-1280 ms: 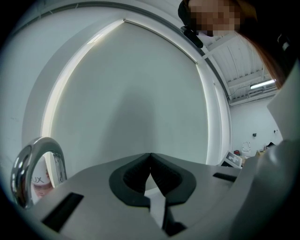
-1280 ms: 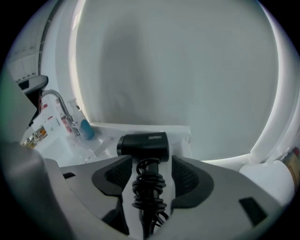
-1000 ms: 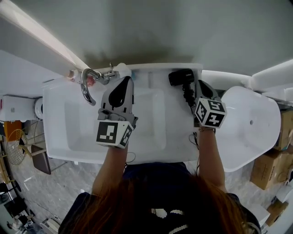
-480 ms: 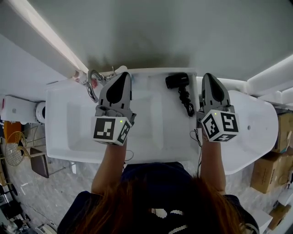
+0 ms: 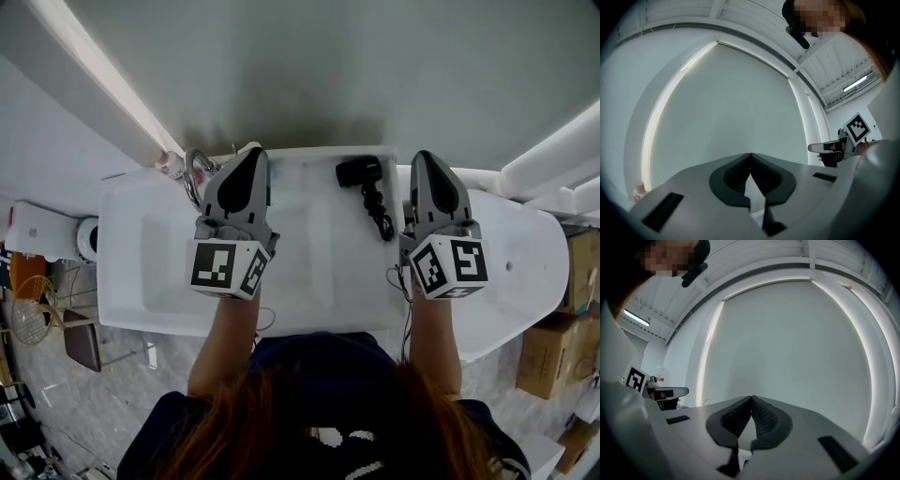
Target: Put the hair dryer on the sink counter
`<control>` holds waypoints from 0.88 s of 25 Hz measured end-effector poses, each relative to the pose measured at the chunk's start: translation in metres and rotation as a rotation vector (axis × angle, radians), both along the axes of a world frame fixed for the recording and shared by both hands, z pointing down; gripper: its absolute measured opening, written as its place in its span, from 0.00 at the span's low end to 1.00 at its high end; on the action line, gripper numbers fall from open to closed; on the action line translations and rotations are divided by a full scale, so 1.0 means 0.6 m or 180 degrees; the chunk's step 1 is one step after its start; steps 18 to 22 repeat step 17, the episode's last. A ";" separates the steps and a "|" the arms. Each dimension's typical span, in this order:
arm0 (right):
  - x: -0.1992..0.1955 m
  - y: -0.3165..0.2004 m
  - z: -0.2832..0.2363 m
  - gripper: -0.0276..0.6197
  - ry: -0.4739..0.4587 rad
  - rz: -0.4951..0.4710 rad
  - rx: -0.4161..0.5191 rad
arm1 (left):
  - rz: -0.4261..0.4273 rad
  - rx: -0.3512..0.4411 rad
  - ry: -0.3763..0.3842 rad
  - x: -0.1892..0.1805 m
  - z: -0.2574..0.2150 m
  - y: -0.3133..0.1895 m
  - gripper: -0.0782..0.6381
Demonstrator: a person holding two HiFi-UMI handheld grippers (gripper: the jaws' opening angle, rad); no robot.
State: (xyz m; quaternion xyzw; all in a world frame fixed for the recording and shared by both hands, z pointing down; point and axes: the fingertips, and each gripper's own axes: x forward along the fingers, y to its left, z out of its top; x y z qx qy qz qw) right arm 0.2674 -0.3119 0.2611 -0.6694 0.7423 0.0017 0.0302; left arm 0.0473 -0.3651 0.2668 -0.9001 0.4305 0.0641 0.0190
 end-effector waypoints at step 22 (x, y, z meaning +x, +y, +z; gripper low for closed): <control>-0.001 0.000 -0.006 0.07 0.0010 0.0011 0.0016 | -0.0018 0.0010 -0.0008 -0.004 -0.004 0.002 0.13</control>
